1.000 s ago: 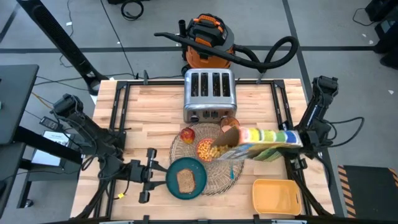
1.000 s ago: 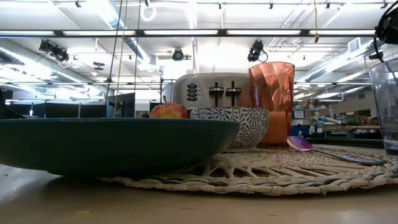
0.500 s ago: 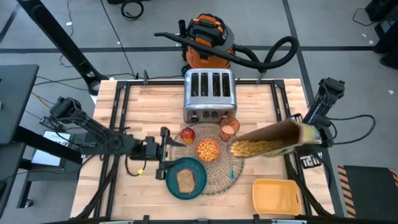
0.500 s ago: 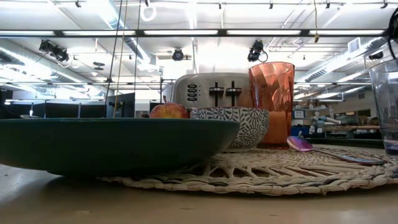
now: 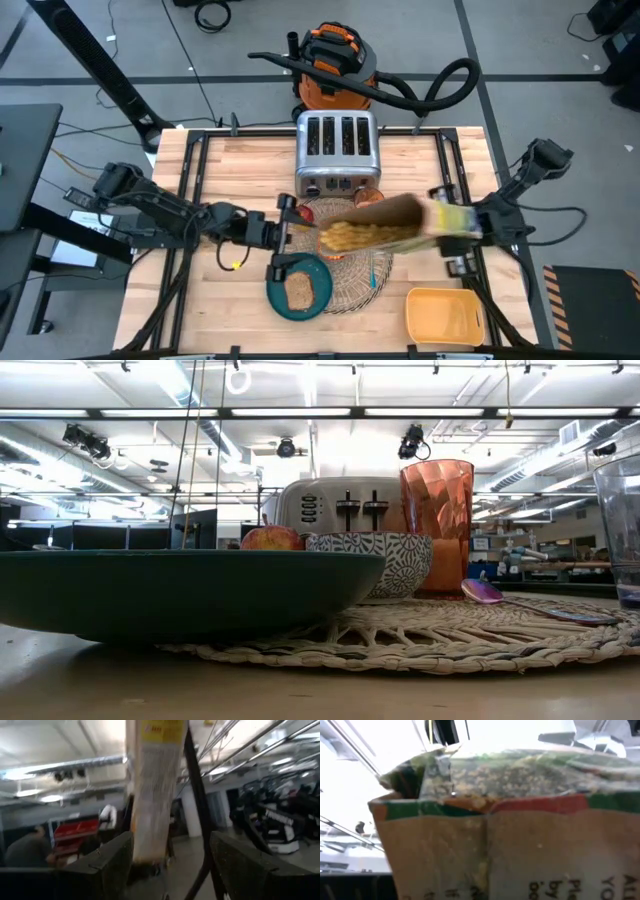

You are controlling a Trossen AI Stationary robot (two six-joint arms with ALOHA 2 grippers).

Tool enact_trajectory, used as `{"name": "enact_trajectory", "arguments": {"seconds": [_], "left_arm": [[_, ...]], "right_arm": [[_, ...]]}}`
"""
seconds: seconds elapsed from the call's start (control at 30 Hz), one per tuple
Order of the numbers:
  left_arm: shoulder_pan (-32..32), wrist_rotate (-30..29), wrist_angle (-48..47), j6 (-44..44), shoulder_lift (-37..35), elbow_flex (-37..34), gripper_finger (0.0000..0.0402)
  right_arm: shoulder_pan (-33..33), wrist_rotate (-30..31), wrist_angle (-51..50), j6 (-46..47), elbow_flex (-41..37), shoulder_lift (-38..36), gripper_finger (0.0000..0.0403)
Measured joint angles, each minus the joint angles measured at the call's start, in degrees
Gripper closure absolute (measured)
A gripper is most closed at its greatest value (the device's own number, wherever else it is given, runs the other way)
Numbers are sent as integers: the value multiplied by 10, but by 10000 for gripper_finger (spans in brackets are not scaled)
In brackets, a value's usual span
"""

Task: Arrange a breakfast setting
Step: Pour the yellow cereal from the cereal box into the red patterned bowl

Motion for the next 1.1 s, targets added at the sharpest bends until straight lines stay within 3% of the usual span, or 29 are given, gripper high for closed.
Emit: {"name": "enact_trajectory", "arguments": {"seconds": [0.13, 0.33, 0.6, 0.93, 1.1], "left_arm": [[15, 51, -25, 0, 31, 69, 131], [11, 123, -62, 0, 61, 133, 131], [10, 89, -53, 10, 85, 188, 131], [14, -2, -59, 14, 88, 187, 131], [26, 9, -50, 8, 88, 187, 131]], "right_arm": [[-44, -24, 5, 43, 35, 60, 239], [-68, -30, 13, 37, 80, 107, 239], [-80, -38, 20, 25, 100, 146, 239], [-27, -27, 12, -80, 99, 102, 239], [-32, -22, 12, -92, 99, 113, 239]]}}
